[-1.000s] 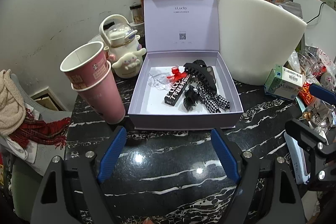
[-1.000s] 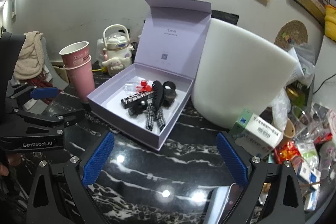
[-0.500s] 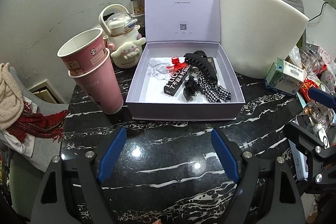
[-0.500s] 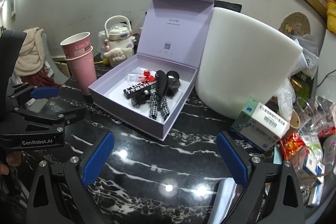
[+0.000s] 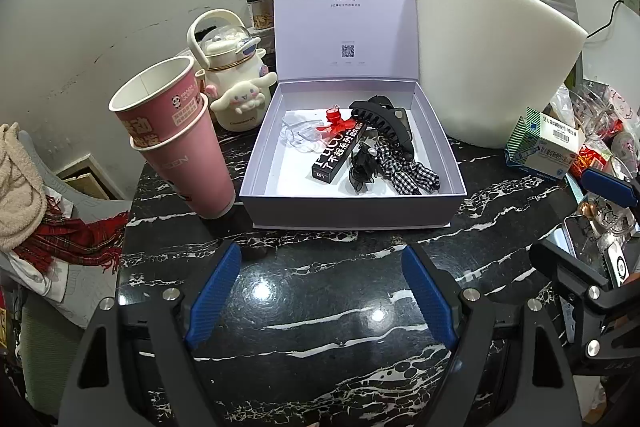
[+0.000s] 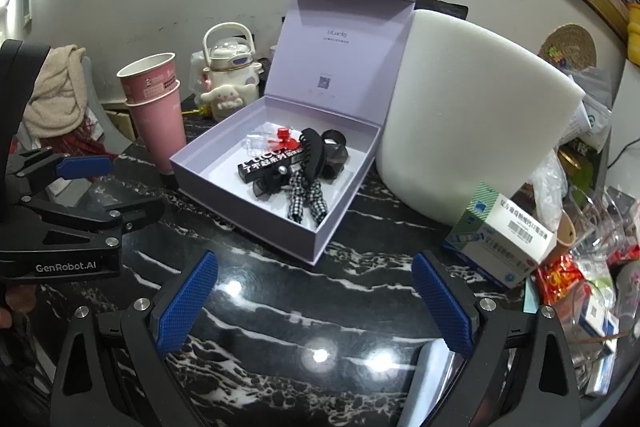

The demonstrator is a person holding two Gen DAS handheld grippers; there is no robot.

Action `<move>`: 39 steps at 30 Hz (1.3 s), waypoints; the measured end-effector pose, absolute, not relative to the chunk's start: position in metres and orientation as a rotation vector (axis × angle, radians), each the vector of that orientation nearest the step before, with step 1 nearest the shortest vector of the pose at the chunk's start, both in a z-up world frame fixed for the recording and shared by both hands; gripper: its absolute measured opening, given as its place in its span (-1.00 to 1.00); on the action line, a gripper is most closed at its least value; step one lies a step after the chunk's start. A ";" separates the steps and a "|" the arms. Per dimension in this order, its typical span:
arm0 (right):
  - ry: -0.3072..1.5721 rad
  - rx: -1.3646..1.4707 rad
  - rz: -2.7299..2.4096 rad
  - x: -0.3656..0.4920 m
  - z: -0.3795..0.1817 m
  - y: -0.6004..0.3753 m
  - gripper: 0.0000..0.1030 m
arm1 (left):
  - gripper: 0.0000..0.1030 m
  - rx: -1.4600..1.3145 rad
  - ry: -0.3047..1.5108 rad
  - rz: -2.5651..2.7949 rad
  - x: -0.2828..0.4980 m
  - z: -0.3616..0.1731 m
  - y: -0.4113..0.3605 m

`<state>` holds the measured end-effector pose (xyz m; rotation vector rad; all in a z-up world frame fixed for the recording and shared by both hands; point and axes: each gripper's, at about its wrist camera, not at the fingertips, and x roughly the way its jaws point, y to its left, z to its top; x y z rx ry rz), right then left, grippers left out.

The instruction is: Organize rigid objects

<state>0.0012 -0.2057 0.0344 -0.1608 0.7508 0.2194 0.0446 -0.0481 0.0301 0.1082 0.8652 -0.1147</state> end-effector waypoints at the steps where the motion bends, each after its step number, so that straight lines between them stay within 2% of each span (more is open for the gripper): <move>1: 0.752 -0.162 0.218 0.001 0.034 -0.206 0.93 | 0.61 0.107 0.866 -0.116 0.045 0.030 -0.048; 39: 0.775 -0.165 0.202 0.006 0.027 -0.210 0.93 | 0.61 0.126 0.871 -0.137 0.043 0.031 -0.052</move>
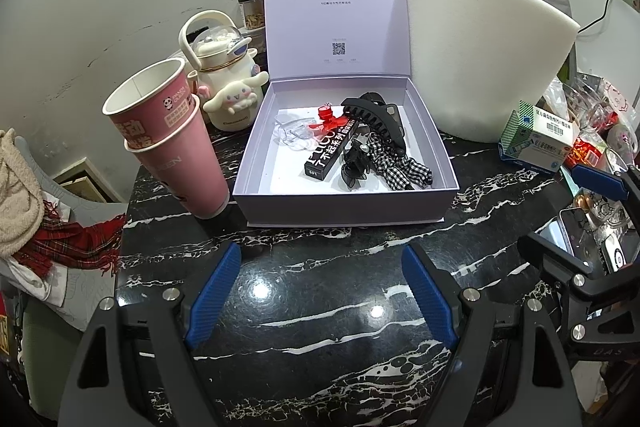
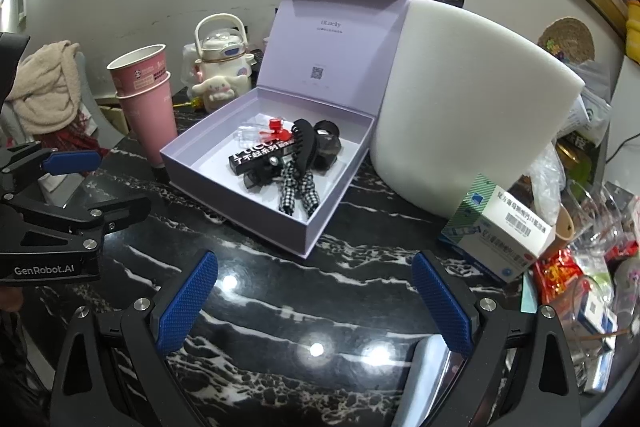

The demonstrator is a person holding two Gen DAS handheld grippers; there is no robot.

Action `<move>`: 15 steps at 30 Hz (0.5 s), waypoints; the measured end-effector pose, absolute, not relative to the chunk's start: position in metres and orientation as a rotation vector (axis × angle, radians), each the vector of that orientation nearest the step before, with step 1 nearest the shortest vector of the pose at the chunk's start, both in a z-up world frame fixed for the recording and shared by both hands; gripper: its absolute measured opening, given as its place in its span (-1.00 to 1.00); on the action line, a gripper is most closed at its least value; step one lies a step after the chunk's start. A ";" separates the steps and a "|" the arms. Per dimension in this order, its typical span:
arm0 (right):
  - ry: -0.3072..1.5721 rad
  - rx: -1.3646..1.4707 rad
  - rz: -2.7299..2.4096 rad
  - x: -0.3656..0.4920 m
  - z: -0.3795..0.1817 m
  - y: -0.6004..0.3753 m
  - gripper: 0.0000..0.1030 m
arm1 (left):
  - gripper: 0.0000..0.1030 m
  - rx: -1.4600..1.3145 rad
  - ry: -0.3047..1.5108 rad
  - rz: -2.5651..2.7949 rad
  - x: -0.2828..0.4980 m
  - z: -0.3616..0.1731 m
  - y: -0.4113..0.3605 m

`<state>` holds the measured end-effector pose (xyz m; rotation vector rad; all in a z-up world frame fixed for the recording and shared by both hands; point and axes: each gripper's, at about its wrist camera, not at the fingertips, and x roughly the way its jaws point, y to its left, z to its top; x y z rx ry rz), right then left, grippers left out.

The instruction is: Organize rigid objects

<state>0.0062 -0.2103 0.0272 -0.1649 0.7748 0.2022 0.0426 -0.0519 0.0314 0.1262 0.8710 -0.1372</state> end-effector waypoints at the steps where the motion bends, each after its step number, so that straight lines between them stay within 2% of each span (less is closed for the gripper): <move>1: 0.776 -0.164 0.202 0.006 0.027 -0.211 0.93 | 0.61 0.126 0.871 -0.137 0.042 0.031 -0.052; 15: 0.779 -0.162 0.197 0.008 0.025 -0.215 0.93 | 0.61 0.128 0.883 -0.142 0.043 0.030 -0.053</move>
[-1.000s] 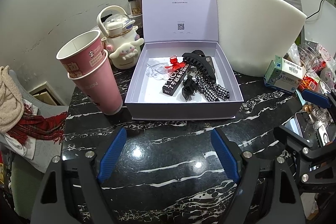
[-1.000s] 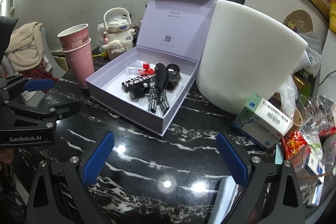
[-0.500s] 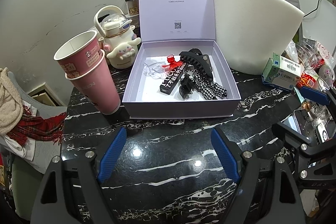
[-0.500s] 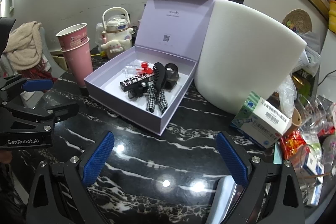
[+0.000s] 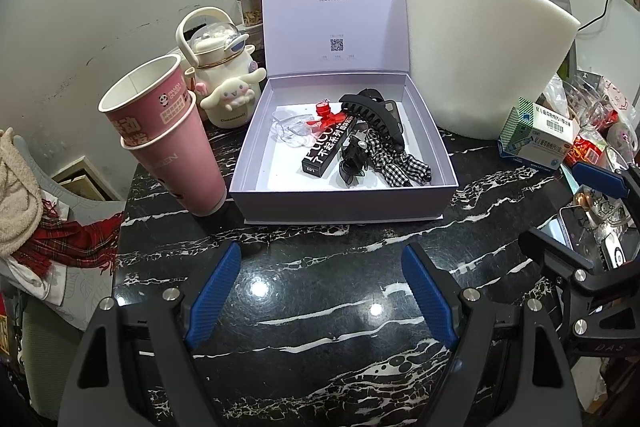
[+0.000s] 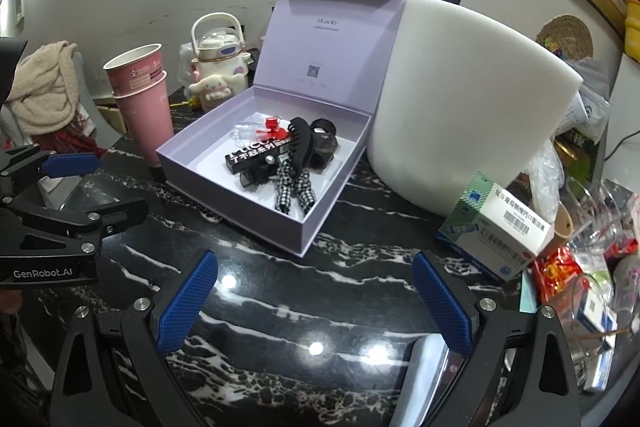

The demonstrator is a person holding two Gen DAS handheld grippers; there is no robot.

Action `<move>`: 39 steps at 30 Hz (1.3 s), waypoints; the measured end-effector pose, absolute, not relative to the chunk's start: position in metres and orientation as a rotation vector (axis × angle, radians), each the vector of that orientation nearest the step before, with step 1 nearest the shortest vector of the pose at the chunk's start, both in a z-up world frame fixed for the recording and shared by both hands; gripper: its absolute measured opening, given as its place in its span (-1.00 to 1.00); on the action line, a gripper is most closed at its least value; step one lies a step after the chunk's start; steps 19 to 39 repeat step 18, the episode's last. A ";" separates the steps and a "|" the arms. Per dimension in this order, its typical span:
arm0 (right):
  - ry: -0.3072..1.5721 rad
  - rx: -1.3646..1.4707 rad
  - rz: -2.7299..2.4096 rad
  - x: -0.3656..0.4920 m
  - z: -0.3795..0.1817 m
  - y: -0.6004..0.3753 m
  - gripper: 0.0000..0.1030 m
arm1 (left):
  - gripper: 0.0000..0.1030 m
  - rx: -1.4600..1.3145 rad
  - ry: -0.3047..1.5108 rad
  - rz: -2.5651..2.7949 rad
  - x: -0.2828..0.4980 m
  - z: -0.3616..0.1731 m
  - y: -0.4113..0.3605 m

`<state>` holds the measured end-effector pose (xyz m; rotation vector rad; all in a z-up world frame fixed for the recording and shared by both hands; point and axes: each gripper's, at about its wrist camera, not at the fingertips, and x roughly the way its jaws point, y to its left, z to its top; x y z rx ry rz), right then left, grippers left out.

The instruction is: Organize rigid objects

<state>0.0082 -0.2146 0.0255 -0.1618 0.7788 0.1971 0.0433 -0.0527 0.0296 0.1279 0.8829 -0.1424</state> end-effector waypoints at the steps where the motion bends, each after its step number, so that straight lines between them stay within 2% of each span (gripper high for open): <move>1: 0.779 -0.161 0.196 0.008 0.025 -0.215 0.93 | 0.61 0.128 0.884 -0.142 0.043 0.029 -0.053; 39: 0.801 -0.152 0.192 0.011 0.017 -0.217 0.93 | 0.61 0.143 0.896 -0.150 0.046 0.018 -0.056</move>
